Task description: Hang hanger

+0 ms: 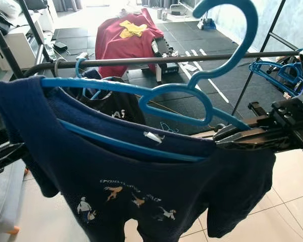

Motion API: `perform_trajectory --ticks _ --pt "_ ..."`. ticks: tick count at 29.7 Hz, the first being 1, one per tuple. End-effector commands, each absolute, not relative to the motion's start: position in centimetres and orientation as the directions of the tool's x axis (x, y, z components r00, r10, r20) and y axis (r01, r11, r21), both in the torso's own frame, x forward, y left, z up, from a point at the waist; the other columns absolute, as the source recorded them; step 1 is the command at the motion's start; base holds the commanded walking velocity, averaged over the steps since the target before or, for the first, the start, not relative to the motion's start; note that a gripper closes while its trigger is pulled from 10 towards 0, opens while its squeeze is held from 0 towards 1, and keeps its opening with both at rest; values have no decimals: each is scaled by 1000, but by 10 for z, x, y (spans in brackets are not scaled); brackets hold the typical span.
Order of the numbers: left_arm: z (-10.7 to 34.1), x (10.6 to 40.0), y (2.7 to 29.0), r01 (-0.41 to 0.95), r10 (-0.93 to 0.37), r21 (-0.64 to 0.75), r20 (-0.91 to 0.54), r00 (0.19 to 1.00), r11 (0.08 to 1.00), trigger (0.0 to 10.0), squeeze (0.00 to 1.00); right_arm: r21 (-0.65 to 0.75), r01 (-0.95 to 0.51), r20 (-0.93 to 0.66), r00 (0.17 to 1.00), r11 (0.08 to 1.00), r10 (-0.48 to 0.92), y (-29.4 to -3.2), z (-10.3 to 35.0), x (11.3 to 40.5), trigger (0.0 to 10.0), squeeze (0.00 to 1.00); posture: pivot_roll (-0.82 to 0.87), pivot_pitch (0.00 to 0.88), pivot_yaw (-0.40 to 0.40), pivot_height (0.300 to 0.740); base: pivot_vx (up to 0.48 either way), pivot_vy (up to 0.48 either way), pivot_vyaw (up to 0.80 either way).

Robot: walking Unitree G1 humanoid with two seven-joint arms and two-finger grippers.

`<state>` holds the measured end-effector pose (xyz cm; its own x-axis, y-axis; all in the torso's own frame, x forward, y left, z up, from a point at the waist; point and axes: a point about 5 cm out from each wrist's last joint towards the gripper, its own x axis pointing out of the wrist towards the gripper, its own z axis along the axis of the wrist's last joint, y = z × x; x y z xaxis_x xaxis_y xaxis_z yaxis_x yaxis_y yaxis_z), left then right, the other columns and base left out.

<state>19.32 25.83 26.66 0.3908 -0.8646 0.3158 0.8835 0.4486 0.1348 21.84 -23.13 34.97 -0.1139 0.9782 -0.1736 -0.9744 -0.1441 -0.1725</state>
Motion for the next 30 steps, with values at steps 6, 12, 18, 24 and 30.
perform_trajectory --ticks 6,12,18,24,30 --pt "279 193 272 833 -804 158 406 434 530 0 0 -208 -972 -194 -65 -106 979 -230 349 223 10000 0 -162 79 -5 740 0 0 0" --pt "294 196 291 735 -676 148 543 499 662 0 0 -217 -976 -255 71 14 964 -233 331 236 10000 0 -163 83 -4 740 0 0 0" --pt "296 197 297 701 -631 135 577 518 700 0 0 -220 -974 -261 120 62 958 -234 327 240 10000 0 -162 86 -3 740 0 0 0" --pt "305 204 325 536 -427 50 668 609 843 0 0 -147 -986 -381 133 82 915 -238 299 238 10000 0 -159 77 -3 740 0 0 0" --pt "310 214 342 419 -274 -39 700 659 907 0 0 -83 -997 -382 39 8 923 -233 292 227 10000 0 -156 67 2 740 0 0 0"
